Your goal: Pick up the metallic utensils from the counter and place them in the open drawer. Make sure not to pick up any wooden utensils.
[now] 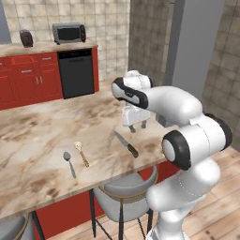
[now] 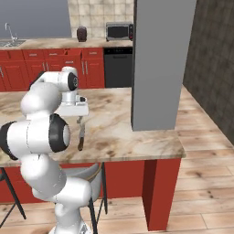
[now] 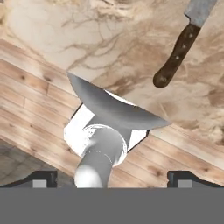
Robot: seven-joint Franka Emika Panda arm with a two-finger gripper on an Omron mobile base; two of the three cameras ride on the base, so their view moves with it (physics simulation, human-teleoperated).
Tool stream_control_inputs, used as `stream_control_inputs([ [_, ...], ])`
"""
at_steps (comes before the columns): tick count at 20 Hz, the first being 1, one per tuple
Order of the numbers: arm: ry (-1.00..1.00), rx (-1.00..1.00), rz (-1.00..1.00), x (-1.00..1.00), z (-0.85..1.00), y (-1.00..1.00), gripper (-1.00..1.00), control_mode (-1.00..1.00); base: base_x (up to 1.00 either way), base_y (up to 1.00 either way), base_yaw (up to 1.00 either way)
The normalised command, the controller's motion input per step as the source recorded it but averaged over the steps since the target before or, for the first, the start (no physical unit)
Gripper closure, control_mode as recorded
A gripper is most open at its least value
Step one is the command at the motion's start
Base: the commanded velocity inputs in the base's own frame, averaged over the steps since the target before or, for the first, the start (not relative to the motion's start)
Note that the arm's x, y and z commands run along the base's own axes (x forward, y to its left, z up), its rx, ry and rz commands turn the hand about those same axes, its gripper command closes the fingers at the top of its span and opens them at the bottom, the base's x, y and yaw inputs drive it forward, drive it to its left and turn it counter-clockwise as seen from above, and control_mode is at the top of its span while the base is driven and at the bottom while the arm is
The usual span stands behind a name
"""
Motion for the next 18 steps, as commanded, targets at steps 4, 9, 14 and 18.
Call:
stream_control_inputs([
  [4, -0.03, 0.07, 0.0, 0.94, -0.97, 0.49, -1.0, -1.0, 0.0, 0.0, 0.0],
  [9, -0.1, 0.06, 0.0, 0.63, -0.95, 0.3, -1.0, -1.0, 0.0, 0.0, 0.0],
  [14, -0.11, 0.06, 0.01, 0.6, -0.57, 0.08, -1.0, -1.0, 0.0, 0.0, 0.0],
  [18, -0.06, 0.0, 0.08, 0.06, 0.0, -0.21, -1.0, -1.0, 0.0, 0.0, 0.0],
])
